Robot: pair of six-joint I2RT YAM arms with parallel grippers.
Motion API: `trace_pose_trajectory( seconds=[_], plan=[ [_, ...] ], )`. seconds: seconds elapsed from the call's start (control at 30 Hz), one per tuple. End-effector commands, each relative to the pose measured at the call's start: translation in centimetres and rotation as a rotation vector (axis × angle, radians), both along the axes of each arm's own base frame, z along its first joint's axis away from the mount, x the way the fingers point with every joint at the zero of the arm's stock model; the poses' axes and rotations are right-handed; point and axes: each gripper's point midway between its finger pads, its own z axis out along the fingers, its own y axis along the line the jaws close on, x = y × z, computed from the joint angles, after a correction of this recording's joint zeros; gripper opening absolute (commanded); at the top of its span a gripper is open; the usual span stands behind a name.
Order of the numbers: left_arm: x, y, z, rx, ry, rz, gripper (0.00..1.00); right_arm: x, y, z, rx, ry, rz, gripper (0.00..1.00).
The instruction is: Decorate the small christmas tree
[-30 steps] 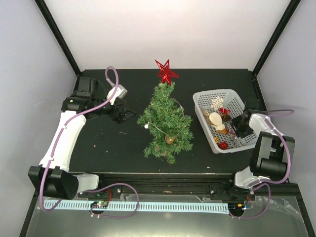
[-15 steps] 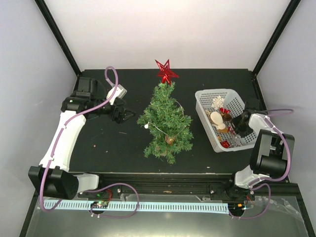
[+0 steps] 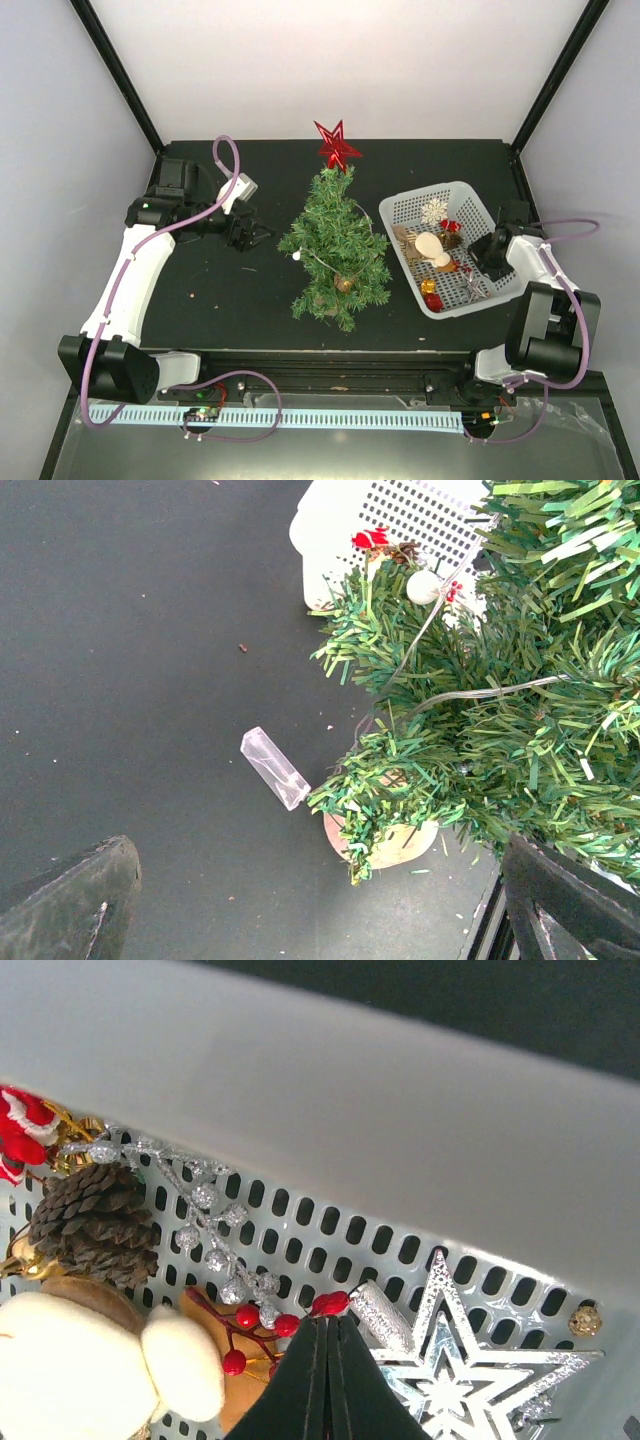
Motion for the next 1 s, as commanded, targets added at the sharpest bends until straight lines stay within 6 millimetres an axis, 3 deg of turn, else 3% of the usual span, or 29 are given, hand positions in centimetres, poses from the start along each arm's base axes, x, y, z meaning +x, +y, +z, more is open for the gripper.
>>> trace_pose_trajectory(
  seconds=[0.0,0.13,0.23,0.47,0.73,0.97],
  plan=[
    [-0.3,-0.2,0.7,-0.034,-0.007,-0.013,0.99,-0.3,0.7,0.3,0.012,0.000,0.049,0.02],
    [-0.4,-0.3,0.7,-0.038,-0.009,-0.014,0.99,-0.3,1.8,-0.1,0.036,0.007,0.085,0.29],
    [-0.4,-0.3,0.7,-0.040,-0.010,-0.014,0.99,-0.2,2.8,-0.2,0.030,0.014,0.105,0.35],
    [-0.6,-0.3,0.6,-0.040,-0.012,-0.014,0.99,0.4,3.5,-1.4,0.024,0.051,0.105,0.35],
    [-0.7,-0.2,0.6,-0.037,-0.012,-0.018,0.99,0.1,3.6,-3.2,0.011,0.101,0.122,0.27],
    [-0.6,-0.2,0.6,-0.042,-0.010,-0.014,0.99,0.6,3.7,-2.5,-0.034,0.092,0.157,0.11]
  ],
)
